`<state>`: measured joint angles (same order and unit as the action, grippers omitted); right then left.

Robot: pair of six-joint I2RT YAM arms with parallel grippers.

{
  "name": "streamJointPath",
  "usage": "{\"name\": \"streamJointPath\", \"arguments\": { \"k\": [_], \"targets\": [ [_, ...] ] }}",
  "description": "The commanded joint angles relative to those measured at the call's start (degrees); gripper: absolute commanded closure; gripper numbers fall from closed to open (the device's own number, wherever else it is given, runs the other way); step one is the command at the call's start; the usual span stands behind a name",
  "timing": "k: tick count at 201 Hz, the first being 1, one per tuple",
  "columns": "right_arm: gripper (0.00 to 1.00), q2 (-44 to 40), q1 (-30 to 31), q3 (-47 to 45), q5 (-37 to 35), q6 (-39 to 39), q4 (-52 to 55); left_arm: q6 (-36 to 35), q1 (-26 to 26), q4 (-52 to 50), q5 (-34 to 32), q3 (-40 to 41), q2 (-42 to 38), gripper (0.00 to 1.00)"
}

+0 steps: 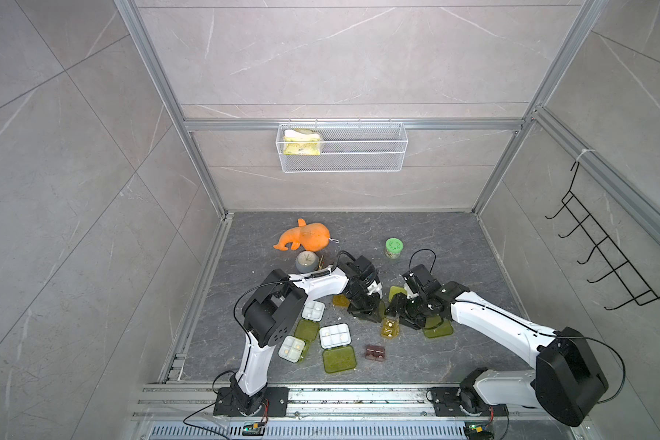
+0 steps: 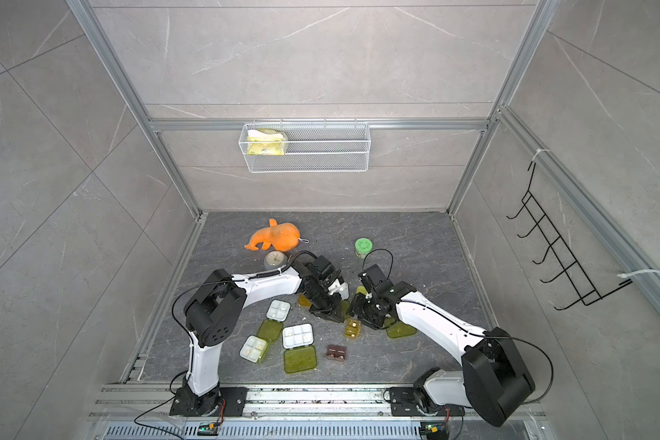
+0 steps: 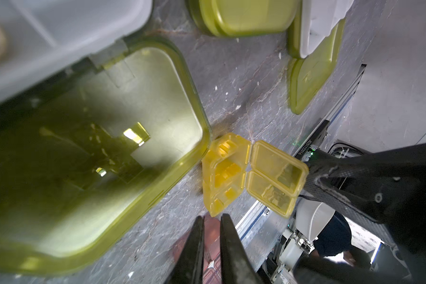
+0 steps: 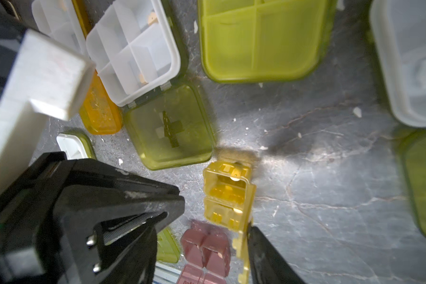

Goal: Close pillboxes
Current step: Close the lid on the pillbox.

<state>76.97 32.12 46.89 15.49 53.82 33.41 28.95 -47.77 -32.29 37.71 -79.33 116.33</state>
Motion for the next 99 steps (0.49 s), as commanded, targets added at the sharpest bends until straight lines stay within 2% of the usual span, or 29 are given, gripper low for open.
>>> {"name": "streamJointPath", "arguments": {
  "k": [1,99],
  "targets": [
    [0.4,1.2,0.8,1.9,0.5,-0.1,-1.0,0.6,-0.4,0.1,0.7,-1.9,0.9,0.84],
    [0.41,4.9,1.7,3.3,1.2,-0.6,-2.3,-0.3,-0.4,-0.8,0.0,-1.9,0.8,0.85]
  ]
}}
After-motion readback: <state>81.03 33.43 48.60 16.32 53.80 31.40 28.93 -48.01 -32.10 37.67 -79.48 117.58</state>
